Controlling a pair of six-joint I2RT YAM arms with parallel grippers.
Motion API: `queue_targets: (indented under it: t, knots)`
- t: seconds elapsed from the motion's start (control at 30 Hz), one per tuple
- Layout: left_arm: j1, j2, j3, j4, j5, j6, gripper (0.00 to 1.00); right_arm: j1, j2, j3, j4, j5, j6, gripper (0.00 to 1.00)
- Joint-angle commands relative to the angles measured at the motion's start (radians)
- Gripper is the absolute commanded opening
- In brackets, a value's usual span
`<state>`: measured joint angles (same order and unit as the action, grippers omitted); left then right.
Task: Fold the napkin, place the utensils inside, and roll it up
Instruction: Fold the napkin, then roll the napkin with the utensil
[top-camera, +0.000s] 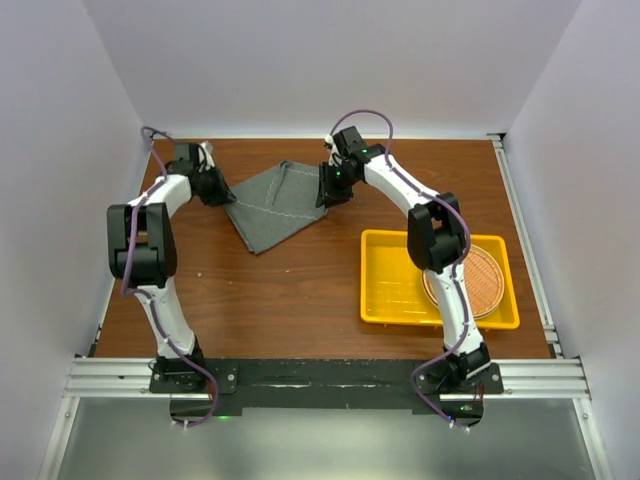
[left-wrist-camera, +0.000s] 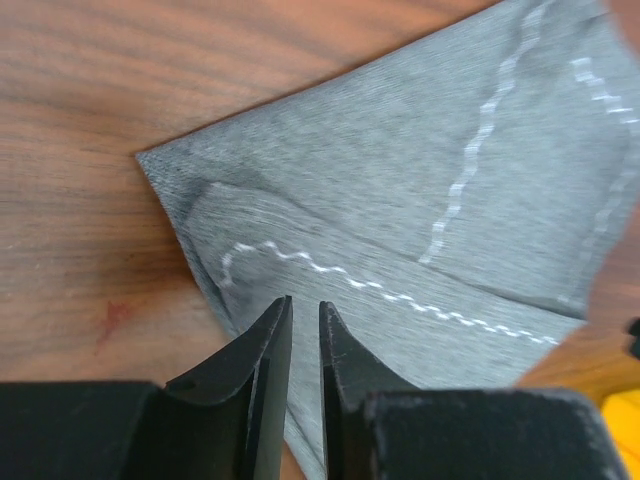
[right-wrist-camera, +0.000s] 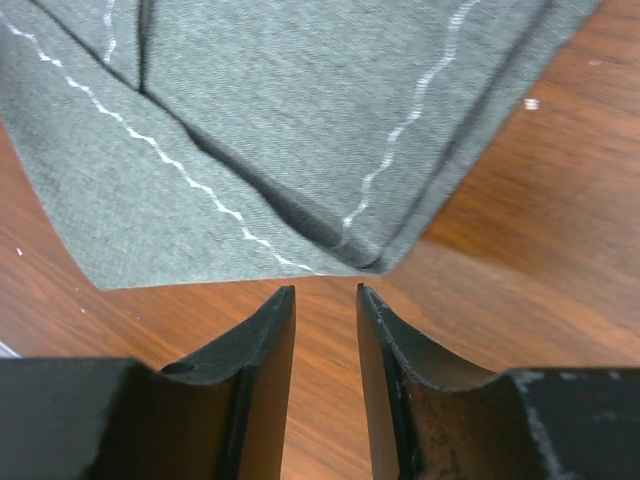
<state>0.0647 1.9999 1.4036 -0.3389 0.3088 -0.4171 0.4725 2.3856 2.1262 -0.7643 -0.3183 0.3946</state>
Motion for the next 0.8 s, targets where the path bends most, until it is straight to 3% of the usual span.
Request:
queue_targets:
  t: [0.0,0.3,0.53,0.77]
  knots:
    - [0.009,-0.136,0.015,0.003,0.032,-0.023,0.22,0.066,-0.039,0.049,0.016,0.002,-0.002,0.39]
    - [0.011,-0.329,-0.264,0.043,0.065,-0.069,0.21,0.155,-0.014,-0.009,0.186,-0.080,0.061,0.44]
    - [0.009,-0.490,-0.344,-0.012,0.062,-0.074,0.19,0.155,0.044,-0.026,0.212,-0.094,0.041,0.41]
    - [0.009,-0.601,-0.420,-0.043,0.055,-0.080,0.20,0.153,-0.005,-0.175,0.215,-0.068,0.017,0.38]
